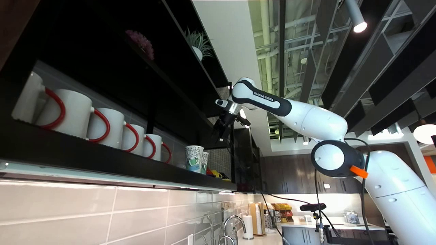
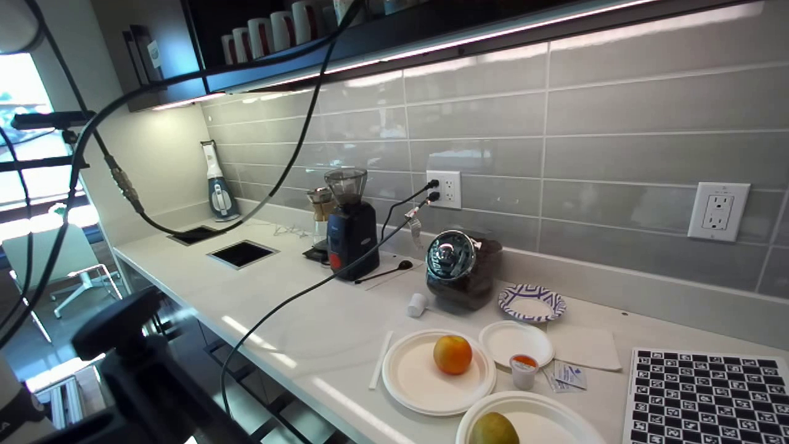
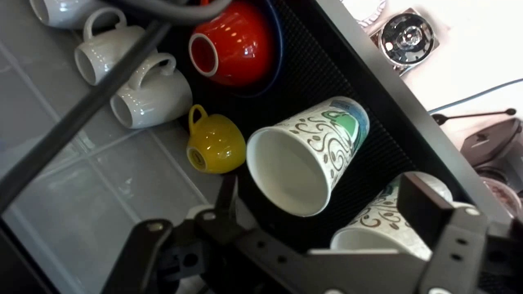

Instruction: Place the two coffee cups from the counter on the bottom shelf.

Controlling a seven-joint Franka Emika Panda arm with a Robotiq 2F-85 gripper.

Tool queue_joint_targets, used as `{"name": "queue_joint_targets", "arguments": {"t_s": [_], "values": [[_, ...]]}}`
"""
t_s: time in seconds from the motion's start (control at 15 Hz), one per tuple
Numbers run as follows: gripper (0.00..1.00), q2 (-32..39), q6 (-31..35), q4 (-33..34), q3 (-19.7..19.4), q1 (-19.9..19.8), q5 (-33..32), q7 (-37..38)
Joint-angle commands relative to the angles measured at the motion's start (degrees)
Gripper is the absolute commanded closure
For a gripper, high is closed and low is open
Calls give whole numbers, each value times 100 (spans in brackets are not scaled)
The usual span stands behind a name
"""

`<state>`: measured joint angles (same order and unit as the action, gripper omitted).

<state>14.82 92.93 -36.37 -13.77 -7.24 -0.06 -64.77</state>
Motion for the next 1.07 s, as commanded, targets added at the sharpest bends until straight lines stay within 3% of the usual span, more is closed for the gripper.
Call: {"name": "queue_joint_targets", "arguments": {"t_s": [0.0, 0.6, 0.73, 1.0], "values": [[0, -339, -141, -122, 49, 71, 246, 1070], [0, -1306, -961, -669, 119, 155, 683, 3629], [0, -1539, -870, -907, 86, 119, 695, 4172], [0, -2222, -47, -1875, 80, 122, 756, 4467]]}}
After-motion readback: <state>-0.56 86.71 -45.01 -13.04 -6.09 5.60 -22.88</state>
